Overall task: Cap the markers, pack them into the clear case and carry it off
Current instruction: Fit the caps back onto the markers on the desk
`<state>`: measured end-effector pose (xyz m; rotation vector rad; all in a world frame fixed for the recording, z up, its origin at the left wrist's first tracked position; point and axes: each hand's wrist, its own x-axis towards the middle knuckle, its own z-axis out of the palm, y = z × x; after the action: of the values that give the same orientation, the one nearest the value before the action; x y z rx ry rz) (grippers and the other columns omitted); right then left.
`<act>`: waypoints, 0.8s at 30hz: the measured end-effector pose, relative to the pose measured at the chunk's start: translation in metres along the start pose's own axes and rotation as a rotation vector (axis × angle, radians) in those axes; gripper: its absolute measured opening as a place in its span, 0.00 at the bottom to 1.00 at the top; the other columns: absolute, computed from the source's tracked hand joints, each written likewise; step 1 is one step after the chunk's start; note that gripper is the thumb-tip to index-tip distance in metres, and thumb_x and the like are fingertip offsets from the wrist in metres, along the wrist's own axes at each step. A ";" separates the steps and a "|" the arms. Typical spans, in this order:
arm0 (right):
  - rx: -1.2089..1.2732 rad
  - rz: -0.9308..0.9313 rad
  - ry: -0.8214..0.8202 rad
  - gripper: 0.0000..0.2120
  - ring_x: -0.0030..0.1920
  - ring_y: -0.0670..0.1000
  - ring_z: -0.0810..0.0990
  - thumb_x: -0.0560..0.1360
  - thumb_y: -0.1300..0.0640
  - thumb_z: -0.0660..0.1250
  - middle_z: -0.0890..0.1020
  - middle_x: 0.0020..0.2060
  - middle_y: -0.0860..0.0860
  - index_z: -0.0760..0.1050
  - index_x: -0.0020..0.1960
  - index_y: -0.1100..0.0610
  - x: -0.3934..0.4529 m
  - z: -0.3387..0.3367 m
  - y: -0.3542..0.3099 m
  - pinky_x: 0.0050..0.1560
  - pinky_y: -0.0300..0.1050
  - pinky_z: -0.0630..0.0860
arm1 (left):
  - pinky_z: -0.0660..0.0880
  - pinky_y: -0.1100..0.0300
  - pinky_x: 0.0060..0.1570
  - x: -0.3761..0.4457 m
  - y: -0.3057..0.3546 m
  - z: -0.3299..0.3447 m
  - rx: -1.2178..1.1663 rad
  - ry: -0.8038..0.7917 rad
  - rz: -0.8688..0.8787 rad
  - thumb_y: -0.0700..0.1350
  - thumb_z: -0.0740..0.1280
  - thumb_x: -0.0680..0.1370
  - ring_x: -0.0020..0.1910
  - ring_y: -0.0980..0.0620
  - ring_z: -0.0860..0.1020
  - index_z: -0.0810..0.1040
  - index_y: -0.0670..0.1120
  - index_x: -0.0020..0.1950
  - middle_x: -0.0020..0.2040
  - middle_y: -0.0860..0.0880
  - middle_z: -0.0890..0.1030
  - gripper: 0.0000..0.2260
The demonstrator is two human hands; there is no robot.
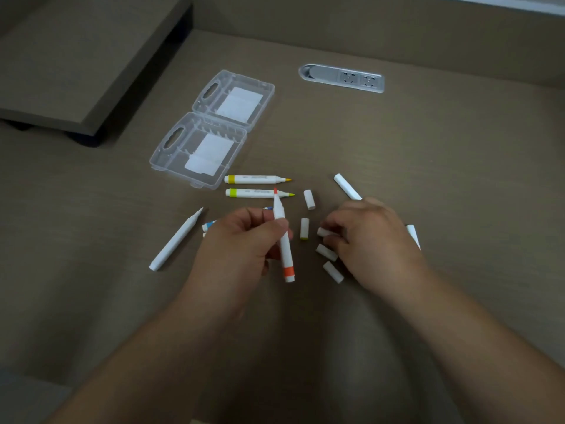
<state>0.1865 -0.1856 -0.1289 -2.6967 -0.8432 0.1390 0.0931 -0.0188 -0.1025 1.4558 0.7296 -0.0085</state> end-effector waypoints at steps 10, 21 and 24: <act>0.146 0.089 0.179 0.08 0.47 0.55 0.77 0.76 0.55 0.67 0.81 0.43 0.52 0.83 0.51 0.52 0.031 0.006 -0.009 0.48 0.49 0.75 | 0.71 0.61 0.31 -0.001 -0.006 0.000 -0.015 0.001 -0.012 0.43 0.69 0.77 0.30 0.56 0.77 0.82 0.46 0.43 0.40 0.47 0.86 0.04; 0.281 0.109 0.003 0.06 0.39 0.48 0.76 0.78 0.56 0.67 0.77 0.40 0.48 0.80 0.43 0.48 0.037 -0.010 -0.021 0.39 0.38 0.71 | 0.70 0.57 0.34 0.002 -0.004 -0.003 -0.063 0.020 0.001 0.42 0.69 0.77 0.31 0.56 0.77 0.82 0.47 0.42 0.40 0.48 0.86 0.04; 0.576 0.088 0.012 0.07 0.39 0.45 0.77 0.75 0.60 0.71 0.80 0.39 0.45 0.82 0.46 0.48 0.002 -0.023 -0.028 0.40 0.32 0.72 | 0.70 0.56 0.34 0.005 0.001 -0.004 -0.066 0.010 0.022 0.43 0.70 0.77 0.33 0.55 0.77 0.82 0.47 0.42 0.39 0.48 0.85 0.04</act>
<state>0.1773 -0.1685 -0.0976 -2.1869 -0.5687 0.3300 0.0954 -0.0132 -0.1036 1.4014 0.7154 0.0398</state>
